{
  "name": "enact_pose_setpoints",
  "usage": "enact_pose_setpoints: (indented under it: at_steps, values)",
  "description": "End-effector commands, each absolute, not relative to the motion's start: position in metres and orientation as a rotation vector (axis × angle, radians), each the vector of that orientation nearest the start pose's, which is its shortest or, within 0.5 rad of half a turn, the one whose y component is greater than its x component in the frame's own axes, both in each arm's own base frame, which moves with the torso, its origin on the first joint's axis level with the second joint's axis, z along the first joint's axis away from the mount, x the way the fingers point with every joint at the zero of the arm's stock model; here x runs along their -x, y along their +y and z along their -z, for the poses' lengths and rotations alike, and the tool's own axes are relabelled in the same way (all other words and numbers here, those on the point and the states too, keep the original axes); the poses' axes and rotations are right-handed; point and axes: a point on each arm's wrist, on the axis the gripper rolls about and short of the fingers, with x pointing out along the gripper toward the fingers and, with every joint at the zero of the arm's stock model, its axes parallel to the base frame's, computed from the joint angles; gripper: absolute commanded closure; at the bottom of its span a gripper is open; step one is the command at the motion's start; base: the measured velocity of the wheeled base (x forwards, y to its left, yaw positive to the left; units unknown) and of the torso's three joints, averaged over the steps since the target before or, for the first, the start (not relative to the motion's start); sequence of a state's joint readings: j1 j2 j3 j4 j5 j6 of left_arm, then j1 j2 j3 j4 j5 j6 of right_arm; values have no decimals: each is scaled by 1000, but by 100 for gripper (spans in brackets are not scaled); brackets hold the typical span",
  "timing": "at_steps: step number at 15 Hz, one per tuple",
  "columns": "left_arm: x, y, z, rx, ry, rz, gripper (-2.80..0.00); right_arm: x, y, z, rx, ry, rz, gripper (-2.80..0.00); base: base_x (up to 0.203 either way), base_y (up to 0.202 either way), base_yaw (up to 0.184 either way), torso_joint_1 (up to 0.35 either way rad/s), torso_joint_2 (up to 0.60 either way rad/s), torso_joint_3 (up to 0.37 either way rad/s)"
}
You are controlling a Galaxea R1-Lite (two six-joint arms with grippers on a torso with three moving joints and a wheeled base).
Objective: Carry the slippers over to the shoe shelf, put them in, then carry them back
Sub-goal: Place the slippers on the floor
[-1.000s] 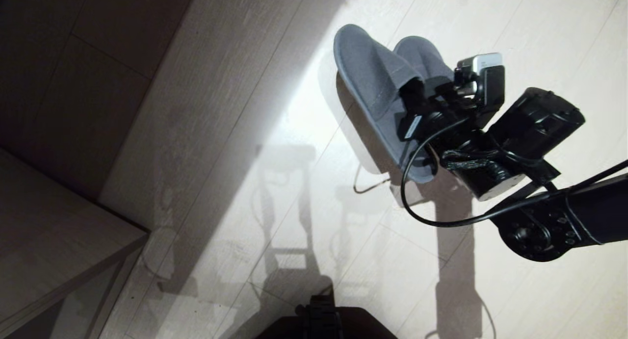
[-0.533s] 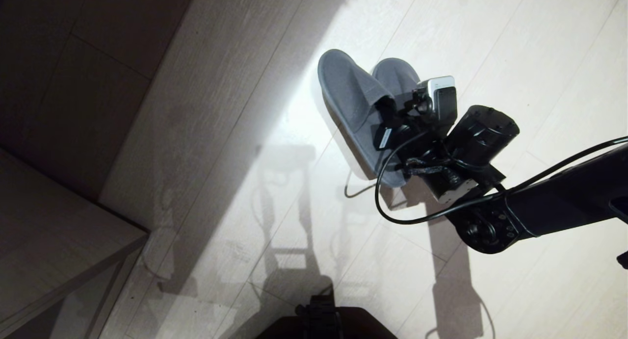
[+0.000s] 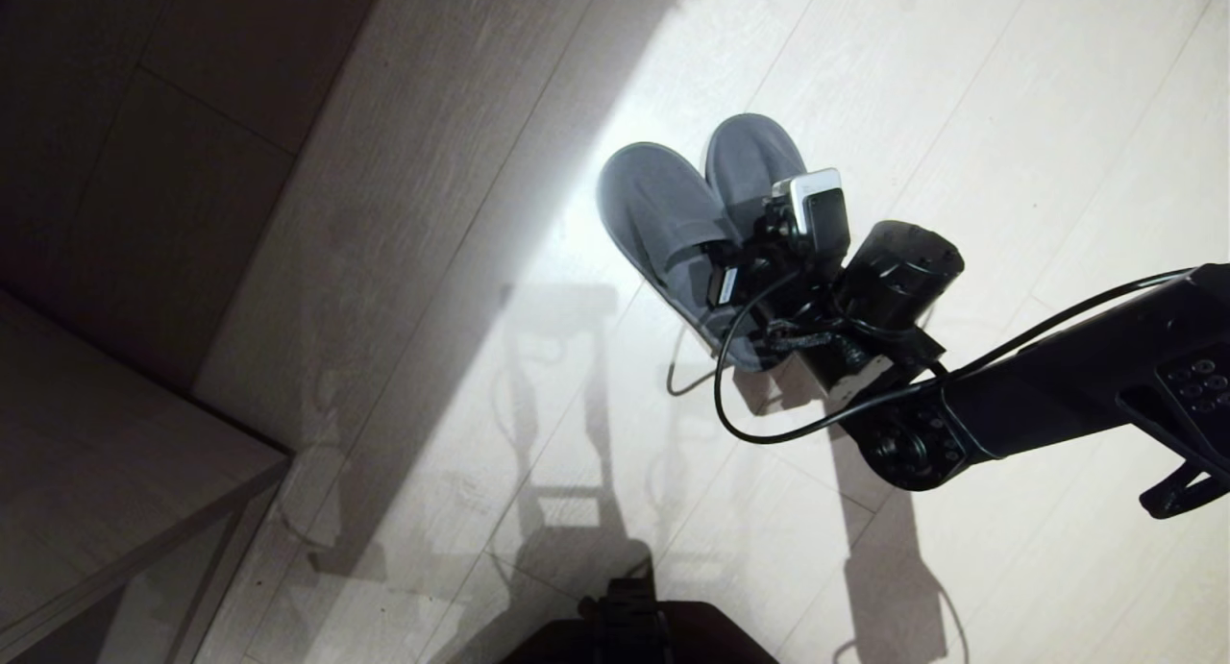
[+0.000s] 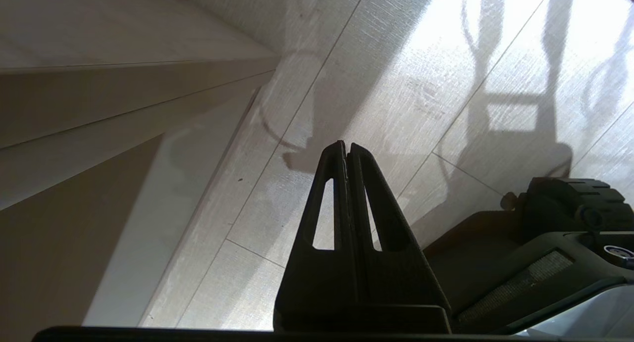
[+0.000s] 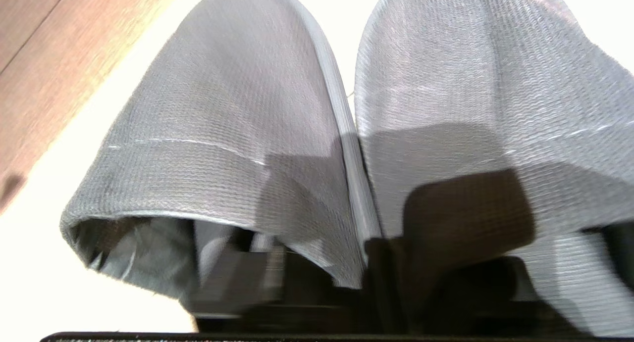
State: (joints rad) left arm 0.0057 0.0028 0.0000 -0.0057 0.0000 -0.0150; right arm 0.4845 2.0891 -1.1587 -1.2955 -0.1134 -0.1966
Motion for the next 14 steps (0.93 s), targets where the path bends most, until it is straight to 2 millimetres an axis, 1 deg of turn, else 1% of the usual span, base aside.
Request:
enact_pose_setpoints:
  at_steps: [1,7,10,14]
  values:
    - [23,0,-76,15,-3,-6,0,-364,189,-201,84,-388,-329,-280,0,0,0,0,0,0]
    - [23,0,-76,17,-3,-6,0,-359,193,-181,118,-289,-360,-280,0,0,0,0,0,0]
    - [23,0,-76,17,-3,-6,0,-359,196,-175,128,-241,-369,-280,0,0,0,0,0,0]
    - [23,0,-76,17,-5,-6,0,-353,194,-165,150,-182,-373,-280,0,0,0,0,0,0]
